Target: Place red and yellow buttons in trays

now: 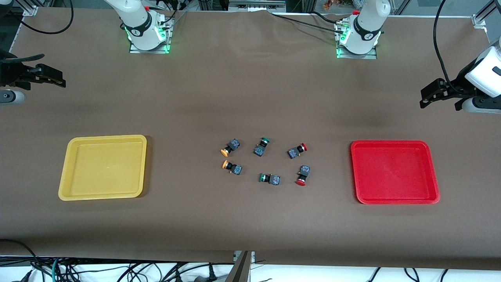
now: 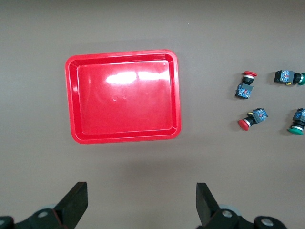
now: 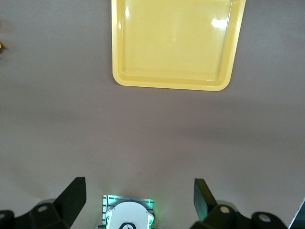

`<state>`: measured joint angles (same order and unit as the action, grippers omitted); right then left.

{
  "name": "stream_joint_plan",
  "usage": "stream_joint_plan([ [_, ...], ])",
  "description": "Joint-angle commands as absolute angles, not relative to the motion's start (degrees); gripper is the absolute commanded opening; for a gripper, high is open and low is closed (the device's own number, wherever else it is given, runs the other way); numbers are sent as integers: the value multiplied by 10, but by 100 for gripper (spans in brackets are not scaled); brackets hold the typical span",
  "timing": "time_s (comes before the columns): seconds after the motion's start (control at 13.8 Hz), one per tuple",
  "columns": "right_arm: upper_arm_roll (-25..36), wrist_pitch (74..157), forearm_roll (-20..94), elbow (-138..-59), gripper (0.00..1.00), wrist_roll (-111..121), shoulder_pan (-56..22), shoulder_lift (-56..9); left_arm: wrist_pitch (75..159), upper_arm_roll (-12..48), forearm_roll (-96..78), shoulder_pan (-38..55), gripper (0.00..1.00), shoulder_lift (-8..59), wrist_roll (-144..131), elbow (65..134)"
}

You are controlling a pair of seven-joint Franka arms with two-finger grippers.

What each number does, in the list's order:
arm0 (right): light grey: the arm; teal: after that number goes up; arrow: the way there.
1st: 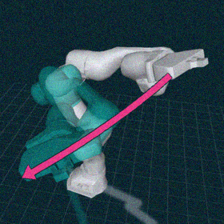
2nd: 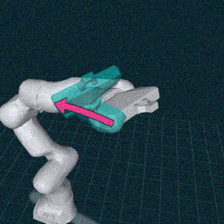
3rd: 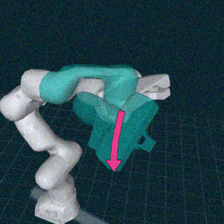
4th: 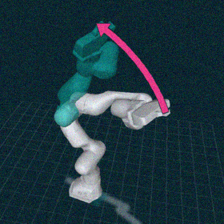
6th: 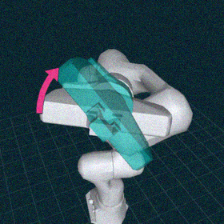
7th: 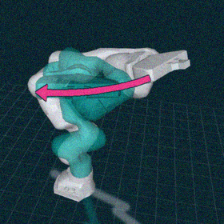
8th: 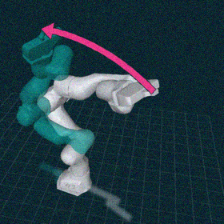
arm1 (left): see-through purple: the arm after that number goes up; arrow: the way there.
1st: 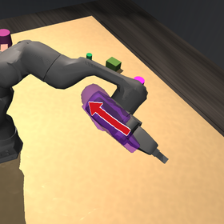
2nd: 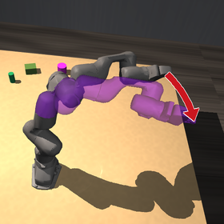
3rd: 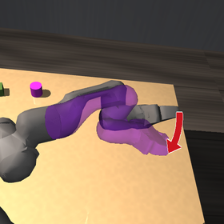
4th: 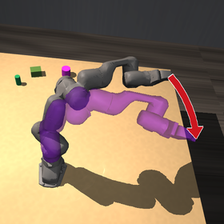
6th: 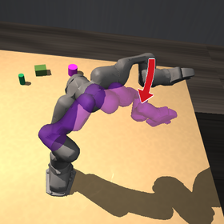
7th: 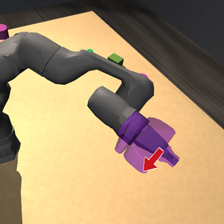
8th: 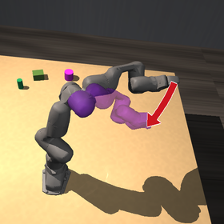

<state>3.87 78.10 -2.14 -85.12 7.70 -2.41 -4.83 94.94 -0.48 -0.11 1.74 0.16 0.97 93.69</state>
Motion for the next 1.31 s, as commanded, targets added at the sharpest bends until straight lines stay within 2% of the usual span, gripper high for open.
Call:
stream_joint_plan([
  [0.0,33,775,-26,-838,100,76,-19,-53,937,-4,5,15,100,10,19,918],
  [1.24,33,786,-25,-837,100,77,-20,-53,937,-4,5,16,100,10,21,918],
])
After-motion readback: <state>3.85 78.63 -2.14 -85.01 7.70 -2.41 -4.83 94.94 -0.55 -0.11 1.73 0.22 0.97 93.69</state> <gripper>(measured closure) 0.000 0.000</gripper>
